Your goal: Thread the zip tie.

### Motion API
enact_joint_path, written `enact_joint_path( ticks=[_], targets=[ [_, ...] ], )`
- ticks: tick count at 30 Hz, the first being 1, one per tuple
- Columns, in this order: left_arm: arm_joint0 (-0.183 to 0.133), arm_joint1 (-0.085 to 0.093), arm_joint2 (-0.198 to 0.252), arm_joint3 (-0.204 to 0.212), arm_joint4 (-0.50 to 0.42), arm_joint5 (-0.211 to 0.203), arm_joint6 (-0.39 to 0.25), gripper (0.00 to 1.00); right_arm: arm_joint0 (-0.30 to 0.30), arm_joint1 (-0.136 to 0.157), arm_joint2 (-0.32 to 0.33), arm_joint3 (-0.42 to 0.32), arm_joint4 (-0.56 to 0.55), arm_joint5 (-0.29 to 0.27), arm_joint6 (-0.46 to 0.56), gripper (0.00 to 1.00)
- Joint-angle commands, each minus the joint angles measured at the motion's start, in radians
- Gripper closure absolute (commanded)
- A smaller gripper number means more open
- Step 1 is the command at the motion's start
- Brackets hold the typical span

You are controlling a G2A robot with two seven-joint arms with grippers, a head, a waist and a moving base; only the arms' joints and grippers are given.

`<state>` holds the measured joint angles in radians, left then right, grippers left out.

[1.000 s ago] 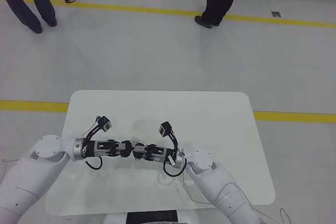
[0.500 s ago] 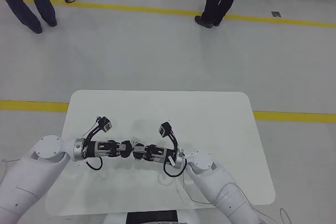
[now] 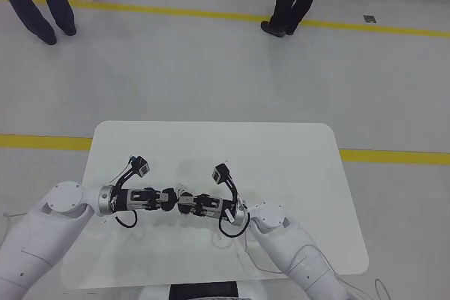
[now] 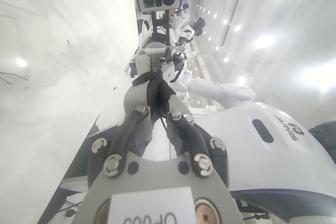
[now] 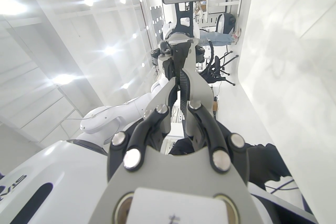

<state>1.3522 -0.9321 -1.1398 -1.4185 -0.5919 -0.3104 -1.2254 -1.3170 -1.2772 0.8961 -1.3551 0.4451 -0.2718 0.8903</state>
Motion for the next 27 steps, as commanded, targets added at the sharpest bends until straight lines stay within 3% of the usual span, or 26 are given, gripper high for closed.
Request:
enact_joint_path(
  ticks=[1, 2, 3, 17, 25, 27],
  targets=[
    [0.000, 0.001, 0.000, 0.000, 0.000, -0.001, 0.001, 1.00, 0.000, 0.000, 0.000, 0.000, 0.001, 0.000, -0.001, 0.79],
    [0.000, 0.001, 0.000, 0.000, -0.001, -0.002, 0.001, 1.00, -0.001, 0.000, 0.001, 0.000, 0.001, 0.000, -0.004, 0.52],
    [0.000, 0.002, 0.000, 0.000, -0.002, -0.003, 0.001, 1.00, -0.002, 0.001, 0.003, -0.001, 0.002, -0.001, -0.008, 0.00],
    [0.004, 0.007, -0.003, 0.003, -0.017, -0.023, -0.007, 1.00, -0.030, 0.014, 0.054, -0.011, 0.012, -0.004, -0.045, 0.00],
    [0.001, 0.008, -0.005, -0.005, 0.001, -0.030, 0.012, 1.00, -0.030, 0.014, 0.054, -0.011, 0.012, -0.004, -0.045, 0.00],
    [0.002, 0.007, -0.001, -0.009, 0.023, -0.029, 0.046, 1.00, -0.030, 0.014, 0.054, -0.011, 0.012, -0.004, -0.045, 0.00]
  ],
)
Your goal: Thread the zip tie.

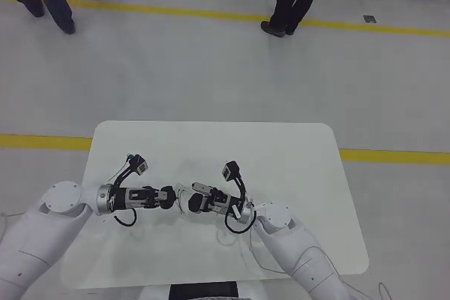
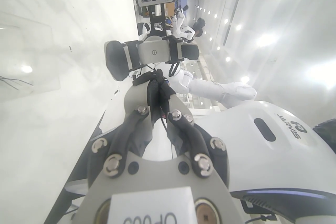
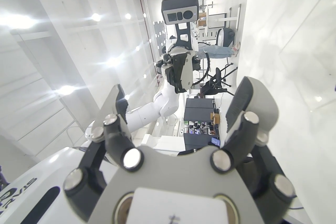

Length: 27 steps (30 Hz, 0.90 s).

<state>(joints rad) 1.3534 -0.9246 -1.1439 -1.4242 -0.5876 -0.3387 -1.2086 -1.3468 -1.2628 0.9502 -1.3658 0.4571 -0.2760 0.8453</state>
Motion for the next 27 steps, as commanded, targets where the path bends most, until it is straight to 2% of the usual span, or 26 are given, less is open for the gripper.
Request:
enact_joint_path(
  ticks=[1, 4, 9, 13, 15, 20, 27],
  targets=[
    [0.000, -0.001, 0.002, -0.004, 0.025, -0.001, 0.043, 1.00, 0.000, 0.000, 0.000, 0.000, 0.000, 0.000, 0.000, 0.00],
    [0.000, 0.001, -0.037, -0.011, -0.019, -0.001, 0.041, 1.00, 0.000, 0.000, 0.000, 0.000, 0.000, 0.000, 0.000, 0.00],
    [0.018, 0.005, -0.155, -0.020, -0.061, -0.001, 0.032, 1.00, 0.000, 0.000, 0.000, 0.000, 0.000, 0.000, 0.000, 0.00],
    [0.048, -0.002, -0.246, -0.034, -0.083, -0.001, 0.003, 1.00, 0.000, 0.000, 0.000, 0.000, 0.000, 0.000, 0.000, 0.00],
    [0.059, -0.008, -0.276, -0.040, -0.094, -0.001, -0.006, 1.00, 0.000, 0.000, 0.000, 0.000, 0.000, 0.000, 0.000, 0.00],
    [0.075, -0.029, -0.327, -0.042, -0.099, -0.001, -0.036, 1.00, 0.000, 0.000, 0.000, 0.000, 0.000, 0.000, 0.000, 0.00],
    [0.075, -0.062, -0.358, -0.033, -0.120, -0.001, -0.096, 1.00, 0.000, 0.000, 0.000, 0.000, 0.000, 0.000, 0.000, 0.00]
  ],
)
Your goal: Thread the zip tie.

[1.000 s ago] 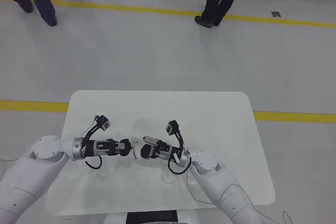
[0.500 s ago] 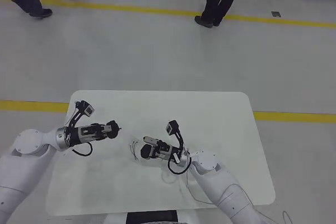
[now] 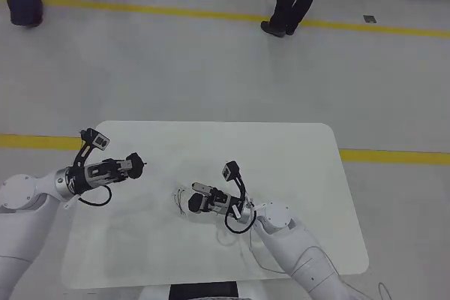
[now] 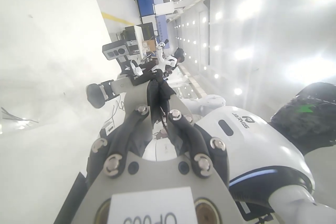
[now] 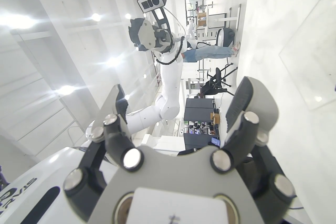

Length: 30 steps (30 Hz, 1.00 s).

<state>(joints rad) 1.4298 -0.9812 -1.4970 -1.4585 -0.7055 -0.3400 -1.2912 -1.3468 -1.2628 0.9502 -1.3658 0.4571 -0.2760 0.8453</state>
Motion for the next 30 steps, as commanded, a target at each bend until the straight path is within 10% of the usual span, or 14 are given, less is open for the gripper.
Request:
enact_joint_path(
  ticks=[1, 13, 26, 30],
  targets=[
    [-0.002, -0.008, -0.007, 0.003, -0.002, 0.000, -0.019, 1.00, 0.002, 0.000, -0.001, -0.006, -0.015, 0.004, -0.008, 0.00],
    [-0.002, -0.008, -0.007, 0.003, -0.002, 0.000, -0.019, 1.00, 0.061, 0.035, -0.077, -0.336, -0.631, 0.516, -0.001, 0.00],
    [-0.002, -0.008, -0.007, 0.003, -0.002, 0.000, -0.019, 1.00, 0.079, 0.039, -0.137, -0.375, -0.793, 0.525, 0.010, 0.00],
    [-0.002, -0.008, -0.007, 0.003, -0.002, 0.000, -0.019, 1.00, 0.154, 0.028, -0.205, -0.410, -0.910, 0.616, 0.085, 0.00]
  ],
)
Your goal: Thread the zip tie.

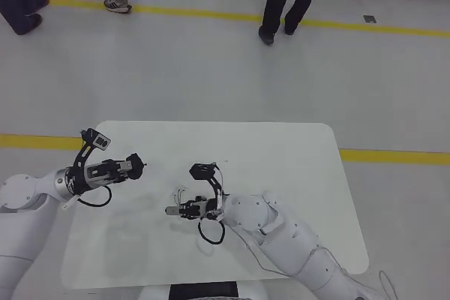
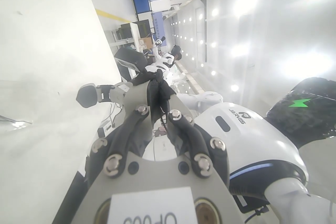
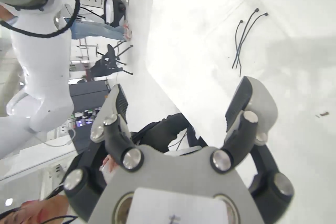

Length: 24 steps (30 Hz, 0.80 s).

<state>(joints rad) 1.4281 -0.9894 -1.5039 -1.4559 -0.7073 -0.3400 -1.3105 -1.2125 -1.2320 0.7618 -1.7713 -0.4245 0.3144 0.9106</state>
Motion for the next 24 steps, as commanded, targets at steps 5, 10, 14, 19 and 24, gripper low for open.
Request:
enact_joint_path(
  ticks=[5, 10, 14, 19, 24],
  targets=[
    [0.000, 0.000, 0.000, 0.000, 0.000, 0.000, 0.000, 1.00, 0.134, -0.047, -0.084, 0.071, -0.141, 0.026, 0.132, 0.00],
    [0.000, 0.000, 0.000, 0.000, 0.000, 0.000, 0.000, 1.00, 0.197, -0.117, -0.100, 0.170, -0.195, 0.026, 0.193, 0.00],
    [0.000, 0.000, 0.000, 0.000, 0.000, 0.000, 0.000, 1.00, 0.196, -0.175, -0.080, 0.212, -0.253, 0.026, 0.223, 0.00],
    [0.000, 0.000, 0.000, 0.000, 0.000, 0.000, 0.000, 1.00, 0.185, -0.194, -0.068, 0.212, -0.290, 0.026, 0.238, 0.00],
    [0.000, 0.000, 0.000, 0.000, 0.000, 0.000, 0.000, 1.00, 0.185, -0.194, -0.068, 0.212, -0.290, 0.026, 0.238, 0.00]
  ],
)
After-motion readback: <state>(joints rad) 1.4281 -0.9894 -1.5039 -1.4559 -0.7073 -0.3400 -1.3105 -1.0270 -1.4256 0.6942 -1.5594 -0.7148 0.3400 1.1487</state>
